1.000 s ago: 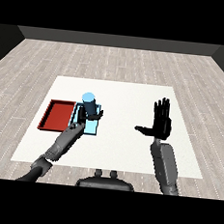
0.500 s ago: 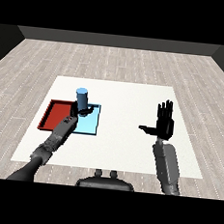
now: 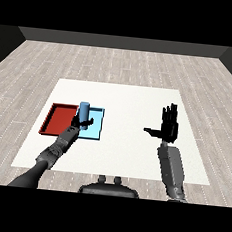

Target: Pick the blue can and put it in the blue box

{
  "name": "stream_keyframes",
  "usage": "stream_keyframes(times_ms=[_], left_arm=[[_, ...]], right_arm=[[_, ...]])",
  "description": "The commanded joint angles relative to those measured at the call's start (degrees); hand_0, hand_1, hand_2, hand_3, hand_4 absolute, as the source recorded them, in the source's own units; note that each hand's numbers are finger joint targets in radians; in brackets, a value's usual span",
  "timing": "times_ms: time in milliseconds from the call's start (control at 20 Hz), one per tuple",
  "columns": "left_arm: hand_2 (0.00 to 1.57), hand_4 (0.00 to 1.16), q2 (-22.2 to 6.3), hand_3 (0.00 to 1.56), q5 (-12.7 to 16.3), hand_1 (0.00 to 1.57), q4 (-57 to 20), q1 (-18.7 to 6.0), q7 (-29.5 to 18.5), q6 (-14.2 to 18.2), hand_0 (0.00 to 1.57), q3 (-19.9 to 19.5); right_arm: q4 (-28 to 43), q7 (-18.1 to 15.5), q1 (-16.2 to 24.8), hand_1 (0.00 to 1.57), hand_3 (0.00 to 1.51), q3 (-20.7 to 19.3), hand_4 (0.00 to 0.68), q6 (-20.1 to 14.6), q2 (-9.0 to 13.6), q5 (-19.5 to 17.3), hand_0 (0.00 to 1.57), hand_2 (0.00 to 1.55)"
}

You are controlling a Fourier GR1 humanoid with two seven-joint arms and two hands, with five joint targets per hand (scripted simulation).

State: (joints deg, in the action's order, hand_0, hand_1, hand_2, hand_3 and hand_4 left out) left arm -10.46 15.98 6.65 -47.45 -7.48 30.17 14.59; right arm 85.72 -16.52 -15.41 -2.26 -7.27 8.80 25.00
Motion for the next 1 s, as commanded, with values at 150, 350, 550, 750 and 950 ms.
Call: stream_keyframes(times_ms=[150, 350, 550, 750, 950], left_arm=[[1.08, 0.77, 0.67, 0.55, 0.42, 1.16, -5.69, 2.22, 0.82, -3.79, 1.16, -1.69], [0.24, 0.67, -2.03, 0.28, -2.11, 0.00, -5.92, 2.03, 0.08, -9.71, 0.00, 0.02], [0.00, 0.00, 0.35, 0.00, -6.26, 0.00, -6.54, 1.90, -0.09, 2.23, 0.00, 3.60], [0.00, 0.00, 0.48, 0.00, -1.83, 0.00, -2.64, 1.04, -5.41, 7.58, 0.00, -1.71], [0.00, 0.00, -0.78, 0.00, -0.29, 0.00, 0.65, 0.49, -11.83, 10.35, 0.00, -4.11]], right_arm=[[0.72, 1.20, -0.85, 0.00, 0.00, 0.10, 0.000, 0.13, 0.06, 0.06, 0.00, 0.00], [2.01, 2.08, -0.82, 0.00, 0.00, -0.63, 0.000, 1.39, 1.22, 0.73, 0.00, 0.00], [-1.13, -0.42, -2.22, 0.00, 0.00, -1.73, 0.000, 2.78, 0.25, 1.83, 0.00, 0.00], [-0.21, -2.55, 1.63, 0.00, 0.00, -0.41, 0.000, 4.08, -1.41, 1.37, 0.00, 0.00], [-2.52, -3.73, -0.92, 0.00, 0.00, -0.39, 0.000, 4.11, -2.01, 0.79, 0.00, 0.00]])
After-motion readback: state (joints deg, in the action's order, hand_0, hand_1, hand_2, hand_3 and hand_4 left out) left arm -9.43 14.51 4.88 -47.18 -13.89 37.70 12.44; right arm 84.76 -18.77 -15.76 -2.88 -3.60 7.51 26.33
